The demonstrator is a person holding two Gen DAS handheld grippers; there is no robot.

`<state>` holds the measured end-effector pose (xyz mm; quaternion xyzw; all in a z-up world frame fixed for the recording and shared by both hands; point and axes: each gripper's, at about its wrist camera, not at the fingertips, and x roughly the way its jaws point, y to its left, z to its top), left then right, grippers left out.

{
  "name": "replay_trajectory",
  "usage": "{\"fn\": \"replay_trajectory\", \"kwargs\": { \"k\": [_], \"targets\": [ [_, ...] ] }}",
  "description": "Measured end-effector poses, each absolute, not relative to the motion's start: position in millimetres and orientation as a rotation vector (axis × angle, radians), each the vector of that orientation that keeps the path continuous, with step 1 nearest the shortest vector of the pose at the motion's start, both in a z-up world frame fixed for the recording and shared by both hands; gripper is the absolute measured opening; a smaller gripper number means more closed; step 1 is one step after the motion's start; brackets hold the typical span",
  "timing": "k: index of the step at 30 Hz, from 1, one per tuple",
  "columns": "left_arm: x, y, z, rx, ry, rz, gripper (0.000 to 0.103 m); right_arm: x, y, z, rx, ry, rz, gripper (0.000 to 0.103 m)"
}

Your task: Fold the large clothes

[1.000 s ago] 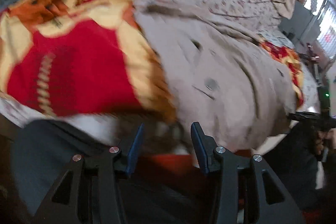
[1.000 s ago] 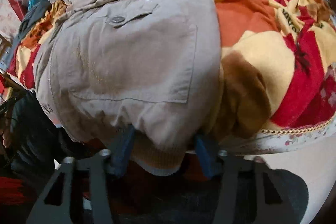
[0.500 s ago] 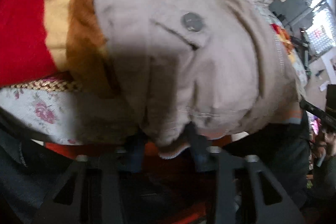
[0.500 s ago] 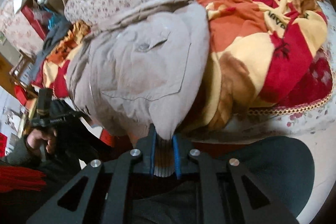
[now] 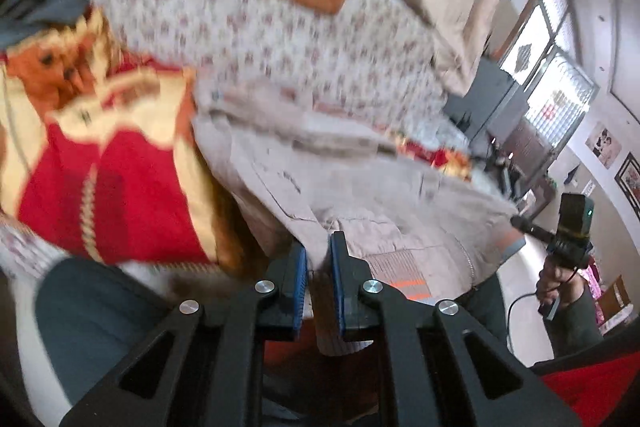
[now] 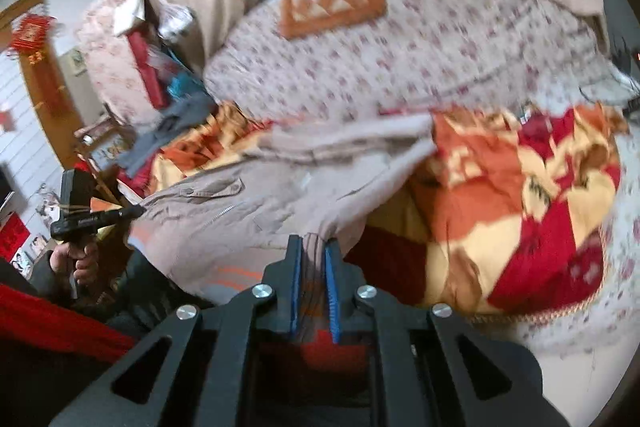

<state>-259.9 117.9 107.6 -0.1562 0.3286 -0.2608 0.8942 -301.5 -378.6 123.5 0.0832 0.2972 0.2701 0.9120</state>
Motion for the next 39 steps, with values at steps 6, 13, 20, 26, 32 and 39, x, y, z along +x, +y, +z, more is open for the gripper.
{"fn": "replay_trajectory", "kwargs": {
  "k": [6,13,20,26,32,39],
  "targets": [
    [-254.5,133.3,150.2,-0.297,0.604,-0.549,0.004,-318.7,-368.4,160.0,0.137,0.518,0.588,0.010],
    [-177.0,111.4,183.6,-0.210,0.576,-0.491,0.004,-258.2,-370.2,191.7,0.146,0.492,0.442,0.010],
    [-67.0,90.1,207.7,-0.102,0.551,-0.433,0.005,-133.7,-352.4,214.8,0.144,0.487,0.260,0.011],
    [31.2,84.5,172.4,-0.096,0.643,-0.358,0.005,-27.0,-337.7,186.7,0.206,0.521,0.142,0.011],
    [105.6,89.5,81.5,-0.182,0.772,-0.212,0.010,55.3,-341.2,92.6,0.335,0.645,0.067,0.013],
    [138.6,90.3,33.8,-0.130,0.785,-0.058,0.038,94.5,-354.5,17.8,0.470,0.694,0.080,0.036]
  ]
}}
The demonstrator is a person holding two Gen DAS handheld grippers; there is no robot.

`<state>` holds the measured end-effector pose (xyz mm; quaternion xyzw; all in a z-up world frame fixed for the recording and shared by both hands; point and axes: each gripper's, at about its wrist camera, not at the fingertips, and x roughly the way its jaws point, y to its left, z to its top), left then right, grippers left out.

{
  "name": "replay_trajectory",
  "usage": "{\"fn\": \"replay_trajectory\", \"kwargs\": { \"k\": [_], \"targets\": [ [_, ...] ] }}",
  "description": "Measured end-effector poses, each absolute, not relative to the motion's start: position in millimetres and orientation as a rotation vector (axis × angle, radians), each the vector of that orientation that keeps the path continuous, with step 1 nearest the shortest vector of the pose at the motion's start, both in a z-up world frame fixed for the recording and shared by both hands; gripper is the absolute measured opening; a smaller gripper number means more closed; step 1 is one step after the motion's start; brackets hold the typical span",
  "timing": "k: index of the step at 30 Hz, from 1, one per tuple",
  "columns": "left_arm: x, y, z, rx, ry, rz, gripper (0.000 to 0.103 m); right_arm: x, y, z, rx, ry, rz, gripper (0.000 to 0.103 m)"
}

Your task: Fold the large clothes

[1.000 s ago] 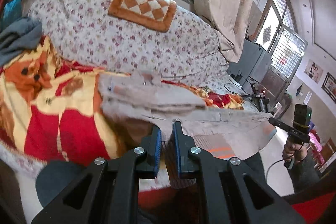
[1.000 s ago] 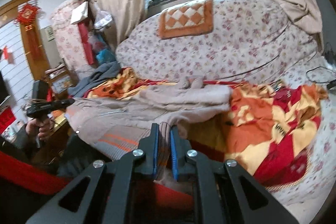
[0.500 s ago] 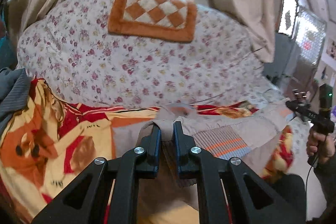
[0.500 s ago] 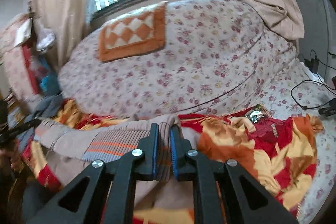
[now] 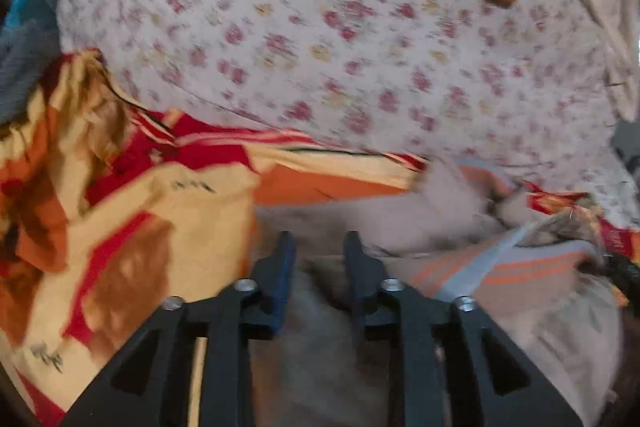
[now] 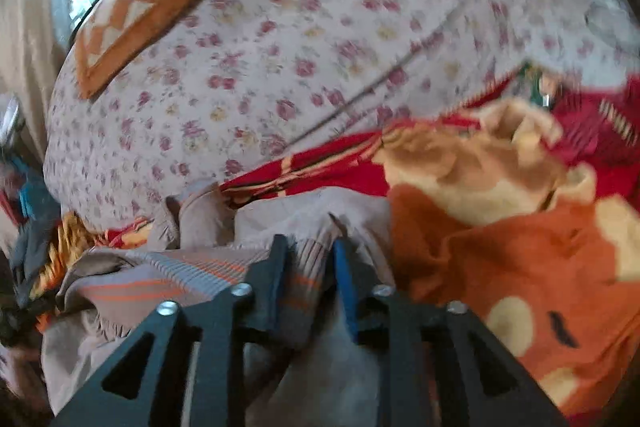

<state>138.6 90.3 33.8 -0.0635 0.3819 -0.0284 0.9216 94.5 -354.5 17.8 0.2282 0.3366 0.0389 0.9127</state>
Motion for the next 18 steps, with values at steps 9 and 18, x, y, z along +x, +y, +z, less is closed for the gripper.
{"fn": "replay_trajectory", "kwargs": {
  "k": [9,18],
  "targets": [
    [112.9,139.0,64.7,-0.333,0.632,0.092,0.046,57.9,-393.2,76.3,0.554,0.437,0.127,0.054],
    [96.1,18.9,74.2,-0.070,0.847,-0.344,0.019,45.0,-315.9,100.9,0.128,0.745,0.334,0.040]
  ]
}}
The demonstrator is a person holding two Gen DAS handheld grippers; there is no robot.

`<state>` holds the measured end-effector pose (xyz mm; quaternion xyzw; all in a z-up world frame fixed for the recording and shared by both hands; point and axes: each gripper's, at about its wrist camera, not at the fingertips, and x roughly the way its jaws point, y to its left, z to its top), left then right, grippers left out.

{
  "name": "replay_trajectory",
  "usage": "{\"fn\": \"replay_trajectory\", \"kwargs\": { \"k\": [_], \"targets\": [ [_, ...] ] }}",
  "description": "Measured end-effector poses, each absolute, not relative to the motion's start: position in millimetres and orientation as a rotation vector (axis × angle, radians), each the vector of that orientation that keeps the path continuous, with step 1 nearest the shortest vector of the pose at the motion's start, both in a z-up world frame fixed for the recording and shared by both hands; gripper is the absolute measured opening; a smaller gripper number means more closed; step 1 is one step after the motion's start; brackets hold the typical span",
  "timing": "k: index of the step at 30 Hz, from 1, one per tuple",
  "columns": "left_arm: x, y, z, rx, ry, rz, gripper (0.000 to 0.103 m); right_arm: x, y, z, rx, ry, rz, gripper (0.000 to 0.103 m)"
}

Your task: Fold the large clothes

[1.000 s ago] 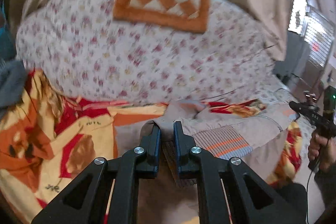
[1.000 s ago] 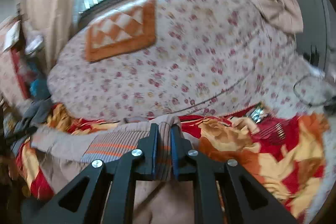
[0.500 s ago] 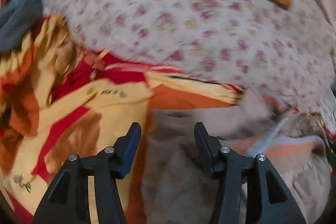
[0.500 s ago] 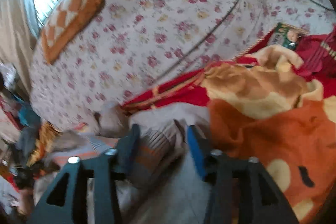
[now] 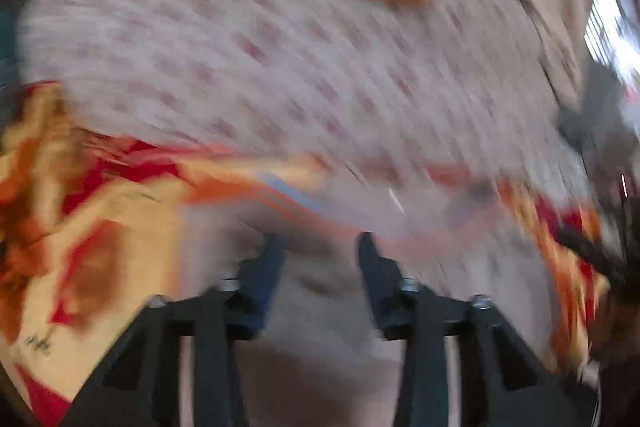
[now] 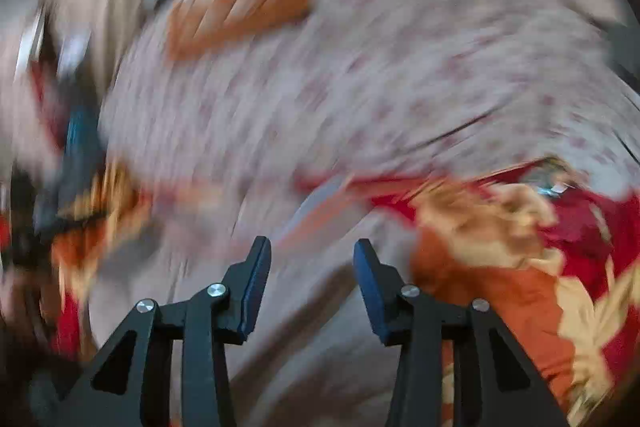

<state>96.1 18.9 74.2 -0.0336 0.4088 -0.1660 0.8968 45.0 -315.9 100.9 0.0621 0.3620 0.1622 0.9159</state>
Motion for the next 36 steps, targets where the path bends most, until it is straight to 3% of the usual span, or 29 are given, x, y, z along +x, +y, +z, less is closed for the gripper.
{"fn": "replay_trajectory", "kwargs": {
  "k": [2,7,9,13,16,18,22,28,30,32,35,36],
  "targets": [
    [112.2,-4.1,56.1,0.035,0.887,-0.312,0.014,68.2,-287.2,89.3,-0.018,0.856,0.327,0.031],
    [166.9,0.2,9.2,0.113,0.949,-0.145,0.013,143.8,-279.2,34.2,-0.031,1.076,0.299,0.029],
    [180.2,15.8,-1.8,0.060,0.958,-0.112,0.013,164.0,-286.9,6.3,-0.014,1.131,0.277,0.018],
    [200.9,35.4,-13.5,0.026,0.914,-0.015,0.013,189.5,-300.6,-7.7,0.079,1.049,0.258,0.015],
    [208.1,45.1,-16.6,-0.013,0.897,0.043,0.005,199.9,-311.6,-18.6,0.141,0.999,0.245,0.011],
    [214.8,53.4,-19.8,-0.045,0.898,0.071,0.000,204.9,-325.3,-22.1,0.223,0.990,0.236,0.000],
    [224.1,67.0,-22.3,-0.098,0.909,0.093,0.000,207.2,-360.4,-33.9,0.468,0.982,0.310,0.000],
    [188.0,64.6,17.0,-0.041,0.770,0.075,0.000,177.3,-381.7,-8.6,0.516,0.902,0.246,0.000],
    [162.1,56.2,45.7,-0.058,0.701,0.035,0.000,149.9,-382.7,24.2,0.491,0.804,0.208,0.017],
    [141.0,52.0,63.8,-0.122,0.679,-0.019,0.003,130.0,-370.7,51.0,0.462,0.760,0.206,0.026],
    [119.2,30.5,62.3,-0.146,0.758,-0.139,0.006,104.9,-330.6,73.2,0.351,0.751,0.262,0.039],
    [120.1,21.9,58.1,-0.129,0.799,-0.152,0.006,95.4,-308.2,76.8,0.274,0.752,0.286,0.051]
  ]
}}
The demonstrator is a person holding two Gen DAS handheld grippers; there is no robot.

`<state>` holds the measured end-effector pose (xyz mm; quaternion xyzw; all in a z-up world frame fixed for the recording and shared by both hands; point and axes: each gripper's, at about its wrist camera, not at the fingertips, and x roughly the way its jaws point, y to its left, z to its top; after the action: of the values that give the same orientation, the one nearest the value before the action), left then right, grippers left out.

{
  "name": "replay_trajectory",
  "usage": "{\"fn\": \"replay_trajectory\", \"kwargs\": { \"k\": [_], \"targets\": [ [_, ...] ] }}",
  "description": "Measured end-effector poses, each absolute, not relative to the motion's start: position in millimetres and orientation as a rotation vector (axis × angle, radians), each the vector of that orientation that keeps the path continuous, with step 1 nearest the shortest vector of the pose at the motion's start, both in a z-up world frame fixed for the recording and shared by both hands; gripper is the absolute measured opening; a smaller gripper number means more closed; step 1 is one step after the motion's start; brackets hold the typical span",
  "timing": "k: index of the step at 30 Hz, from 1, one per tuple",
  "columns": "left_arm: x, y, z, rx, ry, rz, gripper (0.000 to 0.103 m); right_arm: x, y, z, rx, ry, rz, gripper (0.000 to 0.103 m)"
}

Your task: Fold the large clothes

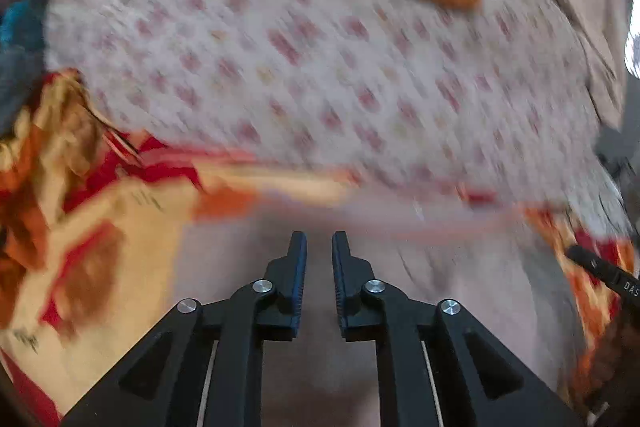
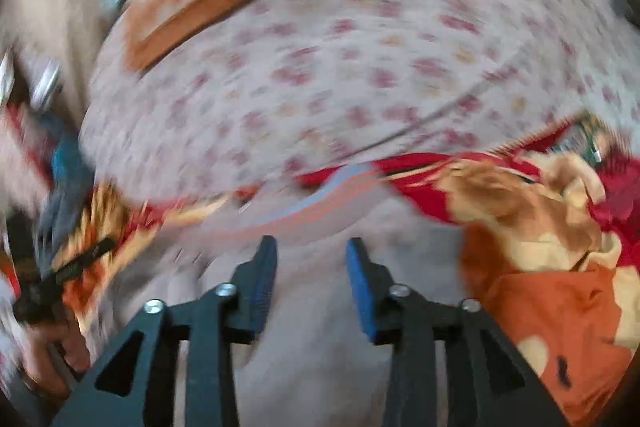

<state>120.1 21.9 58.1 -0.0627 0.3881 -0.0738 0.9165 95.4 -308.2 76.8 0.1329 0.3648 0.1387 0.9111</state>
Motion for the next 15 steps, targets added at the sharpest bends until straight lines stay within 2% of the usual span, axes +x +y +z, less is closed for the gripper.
{"fn": "replay_trajectory", "kwargs": {
  "k": [1,3,5,7,10,12,15],
  "targets": [
    [119.1,13.2,46.3,-0.103,0.864,-0.157,0.006,93.0,-289.4,77.0,0.216,0.759,0.289,0.059],
    [132.6,4.1,11.1,-0.029,1.022,-0.143,0.006,81.6,-262.2,67.9,0.068,0.765,0.253,0.088],
    [138.9,2.9,1.5,-0.006,1.029,-0.151,0.006,87.1,-255.3,30.5,0.011,0.849,0.183,0.094],
    [141.7,4.9,2.4,-0.023,1.019,-0.146,0.006,95.6,-261.3,2.4,0.017,0.948,0.167,0.094],
    [139.4,6.7,3.4,-0.031,1.015,-0.142,0.006,90.9,-260.5,16.7,-0.034,0.893,0.156,0.089],
    [130.6,8.2,15.3,-0.029,0.971,-0.124,0.006,81.8,-267.7,26.7,0.005,0.858,0.149,0.075],
    [111.0,14.0,39.8,-0.048,0.833,-0.109,0.006,57.4,-284.5,57.4,0.083,0.704,0.142,0.075]
  ]
}}
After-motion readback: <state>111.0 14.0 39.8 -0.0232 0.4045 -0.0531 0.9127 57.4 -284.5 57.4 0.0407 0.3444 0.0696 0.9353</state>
